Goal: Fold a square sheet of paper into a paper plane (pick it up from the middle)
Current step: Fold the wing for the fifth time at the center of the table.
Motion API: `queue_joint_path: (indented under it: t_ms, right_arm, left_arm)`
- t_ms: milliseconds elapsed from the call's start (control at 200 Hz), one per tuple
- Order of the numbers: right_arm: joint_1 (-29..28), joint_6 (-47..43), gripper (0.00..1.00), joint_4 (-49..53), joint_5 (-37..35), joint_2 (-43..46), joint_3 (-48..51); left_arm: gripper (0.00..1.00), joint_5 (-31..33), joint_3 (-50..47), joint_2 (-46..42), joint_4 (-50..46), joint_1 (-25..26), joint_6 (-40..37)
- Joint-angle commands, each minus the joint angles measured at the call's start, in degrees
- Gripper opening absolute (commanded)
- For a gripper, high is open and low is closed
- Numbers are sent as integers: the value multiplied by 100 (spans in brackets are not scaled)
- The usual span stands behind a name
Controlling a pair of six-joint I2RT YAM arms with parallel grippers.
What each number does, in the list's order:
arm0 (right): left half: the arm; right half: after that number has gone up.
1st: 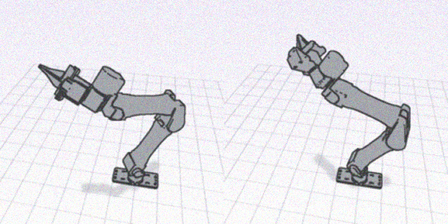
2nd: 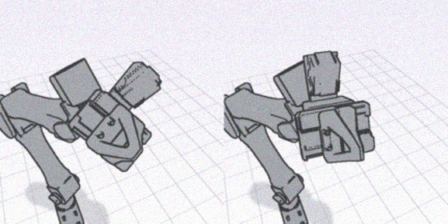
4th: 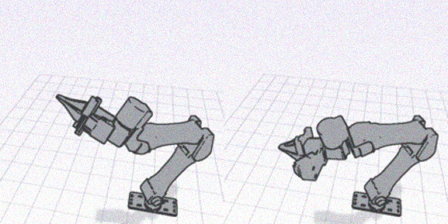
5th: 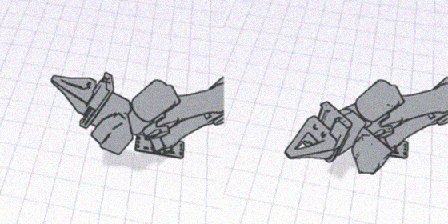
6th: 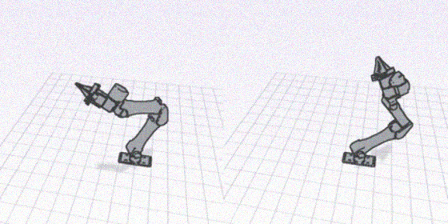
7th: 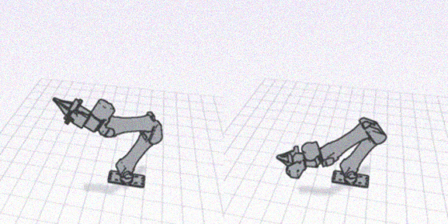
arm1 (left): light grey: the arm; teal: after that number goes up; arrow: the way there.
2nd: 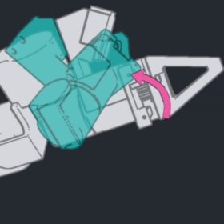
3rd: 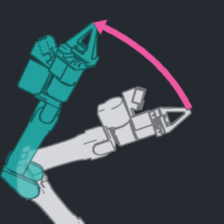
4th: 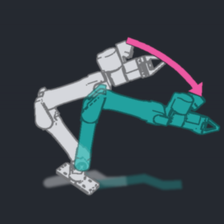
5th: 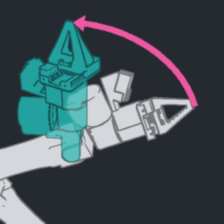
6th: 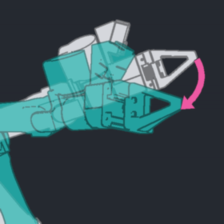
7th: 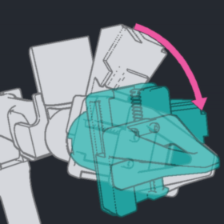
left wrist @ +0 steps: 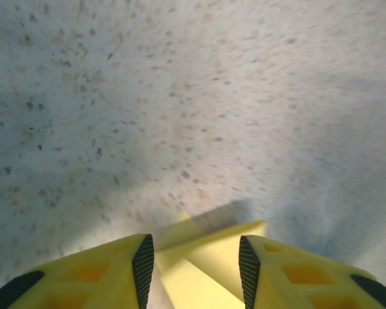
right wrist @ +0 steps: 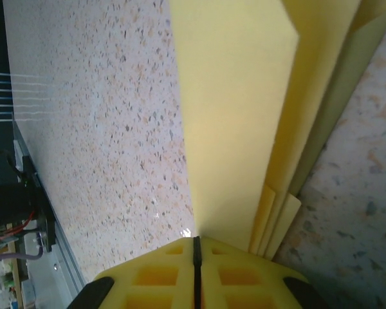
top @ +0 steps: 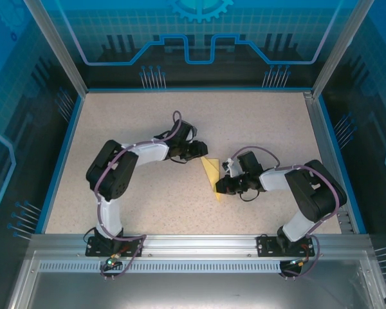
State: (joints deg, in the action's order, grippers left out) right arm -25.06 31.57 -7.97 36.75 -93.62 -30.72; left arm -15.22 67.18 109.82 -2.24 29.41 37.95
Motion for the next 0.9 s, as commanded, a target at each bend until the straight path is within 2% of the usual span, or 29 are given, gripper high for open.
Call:
queue_joint_path:
  t_ms: [0,190,465,680,895]
  right_arm:
    - [63,-269,10,876,277,-95,164]
    - [63,-421,10,950,380,35,95]
    - [64,-375,11,1052,193,138,75]
    - [59,-294,12,1128,166,265,16]
    - [-158,121,15,1532,-168,614,-443]
  left_arm:
    - [44,-199,-341,-876,82,66,22]
    - [40,-438,-711,-1175,160,602,-68]
    - [36,-789,-535,-165,580,825,75]
    - [36,-184,-229,305,228,810,-91]
    - [35,-64,-203,623,20,816,-87]
